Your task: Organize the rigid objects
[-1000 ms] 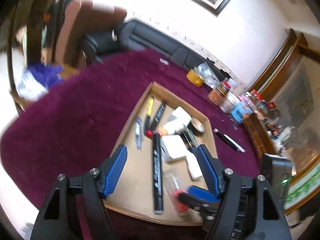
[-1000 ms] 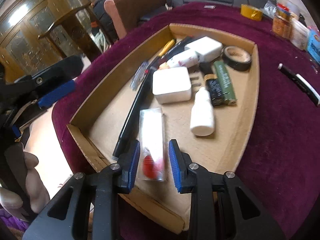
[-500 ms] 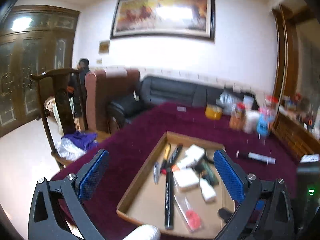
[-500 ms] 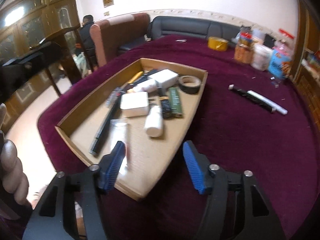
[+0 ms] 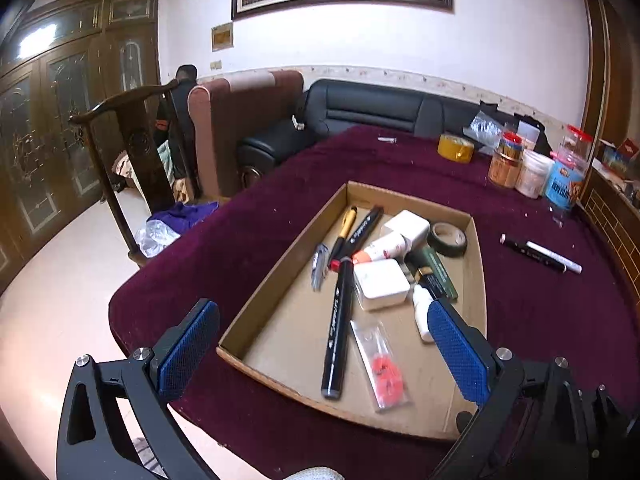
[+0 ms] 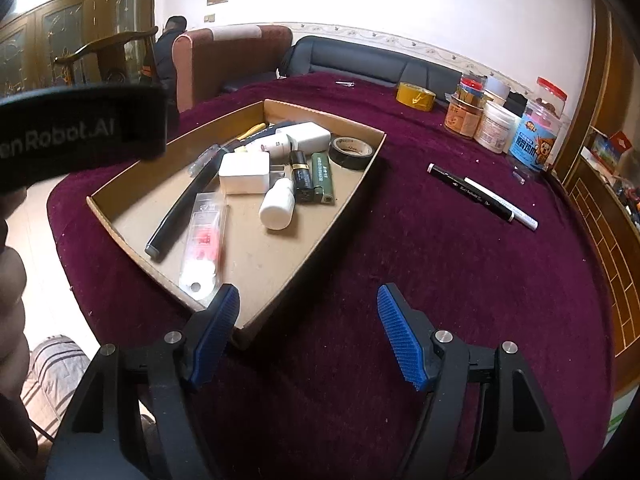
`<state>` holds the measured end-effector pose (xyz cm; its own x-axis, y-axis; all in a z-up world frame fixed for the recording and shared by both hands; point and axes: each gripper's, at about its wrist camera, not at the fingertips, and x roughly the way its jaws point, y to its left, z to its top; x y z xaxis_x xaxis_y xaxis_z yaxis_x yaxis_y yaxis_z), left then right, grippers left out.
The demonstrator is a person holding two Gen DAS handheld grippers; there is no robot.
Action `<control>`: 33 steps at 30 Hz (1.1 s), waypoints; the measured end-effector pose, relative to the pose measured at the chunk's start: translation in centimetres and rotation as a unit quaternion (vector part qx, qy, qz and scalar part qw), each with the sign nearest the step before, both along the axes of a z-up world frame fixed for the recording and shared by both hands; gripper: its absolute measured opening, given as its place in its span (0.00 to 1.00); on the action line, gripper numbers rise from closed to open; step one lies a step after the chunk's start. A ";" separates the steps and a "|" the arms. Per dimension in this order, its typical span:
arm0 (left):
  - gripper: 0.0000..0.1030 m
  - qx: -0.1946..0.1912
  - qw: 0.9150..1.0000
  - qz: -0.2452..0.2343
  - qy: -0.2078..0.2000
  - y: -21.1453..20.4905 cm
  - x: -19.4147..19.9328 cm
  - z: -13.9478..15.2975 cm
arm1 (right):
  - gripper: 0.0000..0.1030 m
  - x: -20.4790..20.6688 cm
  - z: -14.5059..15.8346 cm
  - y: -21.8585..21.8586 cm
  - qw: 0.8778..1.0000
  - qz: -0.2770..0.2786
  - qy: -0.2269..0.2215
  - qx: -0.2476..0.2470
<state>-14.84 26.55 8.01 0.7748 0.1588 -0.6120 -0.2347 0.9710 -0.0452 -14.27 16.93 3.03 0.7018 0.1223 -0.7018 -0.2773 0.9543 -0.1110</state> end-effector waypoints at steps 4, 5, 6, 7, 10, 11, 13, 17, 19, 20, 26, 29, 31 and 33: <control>0.99 0.009 1.000 -0.002 0.003 -0.6 0.1 0.0 | 0.70 0.2 0.1 -0.9 1.000 -0.011 -0.001 0.008; 0.99 0.010 1.000 -0.004 0.004 -0.7 0.2 0.0 | 0.70 0.3 0.1 -1.1 1.000 -0.014 0.000 0.010; 0.99 0.012 1.000 -0.005 0.006 -0.9 0.2 0.0 | 0.70 0.5 0.1 -1.4 1.000 -0.018 0.000 0.011; 0.99 0.012 1.000 -0.006 0.009 -1.0 0.3 -0.1 | 0.70 0.5 0.0 -1.5 1.000 -0.020 0.001 0.012; 0.99 0.013 1.000 -0.010 0.018 -1.2 0.6 -0.3 | 0.70 0.8 0.1 -1.9 1.000 -0.026 -0.002 0.008; 0.99 0.013 1.000 -0.011 0.021 -1.2 0.8 -0.4 | 0.70 0.8 0.1 -1.9 1.000 -0.028 -0.004 0.005; 0.99 0.013 0.999 -0.014 0.026 -1.3 1.0 -0.5 | 0.70 0.9 0.1 -2.0 1.000 -0.029 -0.007 0.000; 0.99 0.015 0.999 -0.021 0.034 -1.7 1.3 -0.8 | 0.70 1.3 0.0 -2.0 1.000 -0.028 -0.004 -0.003; 0.99 0.015 0.999 -0.023 0.038 -1.8 1.5 -0.9 | 0.70 1.4 -0.1 -2.0 1.000 -0.028 -0.002 -0.005; 0.99 0.014 0.999 -0.024 0.040 -1.9 1.7 -1.0 | 0.70 1.5 -0.1 -2.0 1.000 -0.028 -0.002 -0.006; 0.99 0.007 0.998 -0.030 0.053 -2.0 2.3 -1.5 | 0.70 2.0 -0.4 -2.1 1.000 -0.030 0.004 -0.009; 0.99 0.007 0.998 -0.032 0.056 -2.1 2.5 -1.7 | 0.70 2.2 -0.6 -2.3 0.999 -0.032 0.007 -0.008; 0.99 0.006 0.998 -0.033 0.058 -2.2 2.7 -1.8 | 0.70 2.4 -0.7 -2.3 0.999 -0.032 0.008 -0.009; 0.99 0.005 0.998 -0.034 0.062 -2.2 2.8 -2.0 | 0.70 2.6 -0.8 -2.4 0.999 -0.032 0.010 -0.011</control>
<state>-12.00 24.38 6.03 0.7031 0.1146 -0.7018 -0.1713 0.9852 -0.0107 -11.72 14.58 2.26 0.6934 0.0620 -0.7179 -0.2173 0.9679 -0.1263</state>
